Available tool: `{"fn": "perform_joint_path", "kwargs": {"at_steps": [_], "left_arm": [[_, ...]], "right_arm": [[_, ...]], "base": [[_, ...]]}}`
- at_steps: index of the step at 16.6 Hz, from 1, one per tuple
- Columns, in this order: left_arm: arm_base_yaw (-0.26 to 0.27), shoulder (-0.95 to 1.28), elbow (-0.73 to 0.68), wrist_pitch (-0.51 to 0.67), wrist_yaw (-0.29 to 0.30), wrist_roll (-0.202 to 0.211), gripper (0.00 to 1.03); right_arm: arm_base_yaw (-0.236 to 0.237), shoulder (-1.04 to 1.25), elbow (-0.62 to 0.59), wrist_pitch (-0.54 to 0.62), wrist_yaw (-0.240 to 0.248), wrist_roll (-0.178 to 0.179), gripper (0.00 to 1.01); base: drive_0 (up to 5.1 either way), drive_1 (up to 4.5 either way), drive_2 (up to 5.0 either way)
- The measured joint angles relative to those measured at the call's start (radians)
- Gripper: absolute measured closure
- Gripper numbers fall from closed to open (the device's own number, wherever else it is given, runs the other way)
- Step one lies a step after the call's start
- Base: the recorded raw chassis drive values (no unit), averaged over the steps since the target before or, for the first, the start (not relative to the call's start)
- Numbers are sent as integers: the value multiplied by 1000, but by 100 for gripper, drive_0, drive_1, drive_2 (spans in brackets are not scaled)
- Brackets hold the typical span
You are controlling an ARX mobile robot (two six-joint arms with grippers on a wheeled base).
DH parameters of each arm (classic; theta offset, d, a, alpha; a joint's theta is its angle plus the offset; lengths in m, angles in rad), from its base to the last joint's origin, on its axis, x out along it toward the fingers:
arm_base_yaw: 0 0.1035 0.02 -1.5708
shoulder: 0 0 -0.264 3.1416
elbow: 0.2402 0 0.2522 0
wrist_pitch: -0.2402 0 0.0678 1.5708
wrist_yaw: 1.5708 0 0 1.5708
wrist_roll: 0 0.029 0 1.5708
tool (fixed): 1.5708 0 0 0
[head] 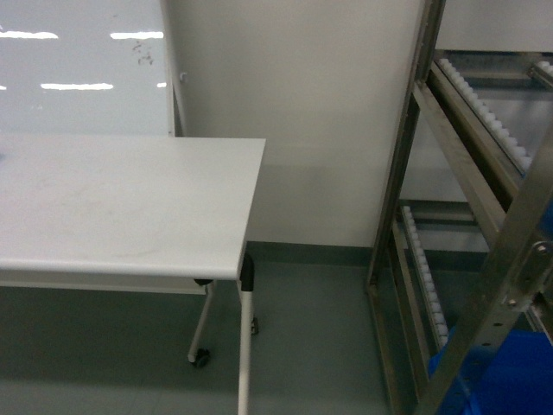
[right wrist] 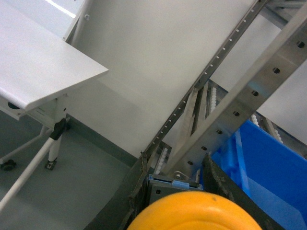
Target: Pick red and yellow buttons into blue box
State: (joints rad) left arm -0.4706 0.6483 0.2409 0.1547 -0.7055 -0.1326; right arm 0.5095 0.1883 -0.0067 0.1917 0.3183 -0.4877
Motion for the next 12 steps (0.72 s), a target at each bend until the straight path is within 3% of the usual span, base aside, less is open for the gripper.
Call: {"fn": "perform_joint_path", "kwargs": {"at_steps": [12], "left_arm": [[0,2,0,1,0,0,83]], "right_arm": [[0,0,0,0,0,0,72]], "base": [[498,-243,-243]]}}
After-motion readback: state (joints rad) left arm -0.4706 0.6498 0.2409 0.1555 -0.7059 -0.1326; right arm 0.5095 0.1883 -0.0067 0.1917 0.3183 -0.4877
